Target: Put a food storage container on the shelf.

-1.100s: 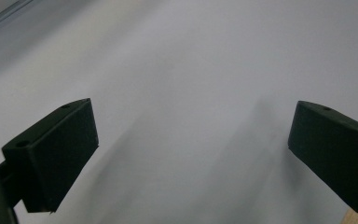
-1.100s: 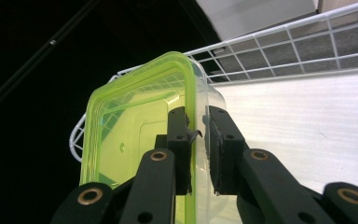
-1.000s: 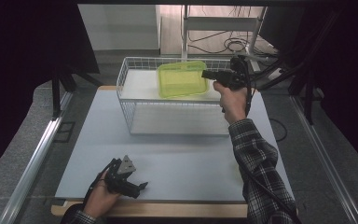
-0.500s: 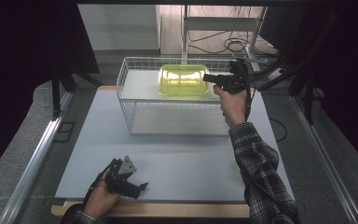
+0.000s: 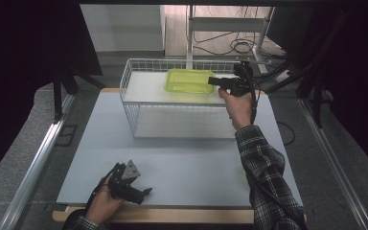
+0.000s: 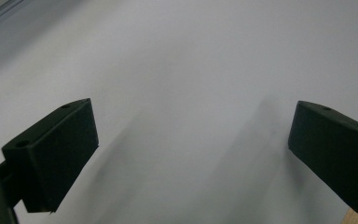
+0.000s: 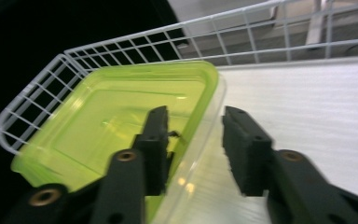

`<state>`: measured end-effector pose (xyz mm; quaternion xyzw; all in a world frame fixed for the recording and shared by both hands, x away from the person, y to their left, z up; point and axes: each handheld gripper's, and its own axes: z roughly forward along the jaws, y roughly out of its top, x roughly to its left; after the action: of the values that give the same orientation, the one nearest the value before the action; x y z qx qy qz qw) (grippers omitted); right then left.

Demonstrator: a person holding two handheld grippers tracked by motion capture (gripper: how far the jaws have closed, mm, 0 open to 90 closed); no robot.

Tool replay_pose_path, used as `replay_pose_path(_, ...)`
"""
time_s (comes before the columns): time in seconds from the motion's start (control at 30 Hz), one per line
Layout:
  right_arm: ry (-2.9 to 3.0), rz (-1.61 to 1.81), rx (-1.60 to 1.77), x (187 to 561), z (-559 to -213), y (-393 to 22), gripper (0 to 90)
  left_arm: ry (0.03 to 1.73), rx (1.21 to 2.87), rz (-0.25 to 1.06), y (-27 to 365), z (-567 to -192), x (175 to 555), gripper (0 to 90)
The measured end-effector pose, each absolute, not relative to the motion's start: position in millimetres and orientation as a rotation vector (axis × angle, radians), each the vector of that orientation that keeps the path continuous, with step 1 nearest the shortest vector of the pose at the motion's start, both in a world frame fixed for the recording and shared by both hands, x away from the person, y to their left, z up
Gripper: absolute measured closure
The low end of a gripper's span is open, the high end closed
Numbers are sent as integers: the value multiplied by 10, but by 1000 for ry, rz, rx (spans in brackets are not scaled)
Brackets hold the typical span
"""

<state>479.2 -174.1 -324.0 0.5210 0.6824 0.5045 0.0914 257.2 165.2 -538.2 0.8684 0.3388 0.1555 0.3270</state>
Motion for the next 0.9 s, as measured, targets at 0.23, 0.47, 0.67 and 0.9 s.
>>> replay_pose_path(0.23, 2047, 1463, 1504, 4786, -3231, -1746, 429, 900, 2269, 400, 1658, -5373, 2575, 16)
replay_pose_path(0.47, 2091, 1494, 1481, 4772, -3238, -1782, 321, 916, 2264, 391, 1661, -5367, 2577, 20)
replay_pose_path(0.67, 2110, 1496, 1430, 4720, -3219, -1774, 279, 926, 2263, 387, 1660, -5365, 2580, 25)
replay_pose_path(0.9, 2134, 1483, 1351, 4637, -3170, -1772, 239, 936, 2262, 379, 1661, -5364, 2582, 29)
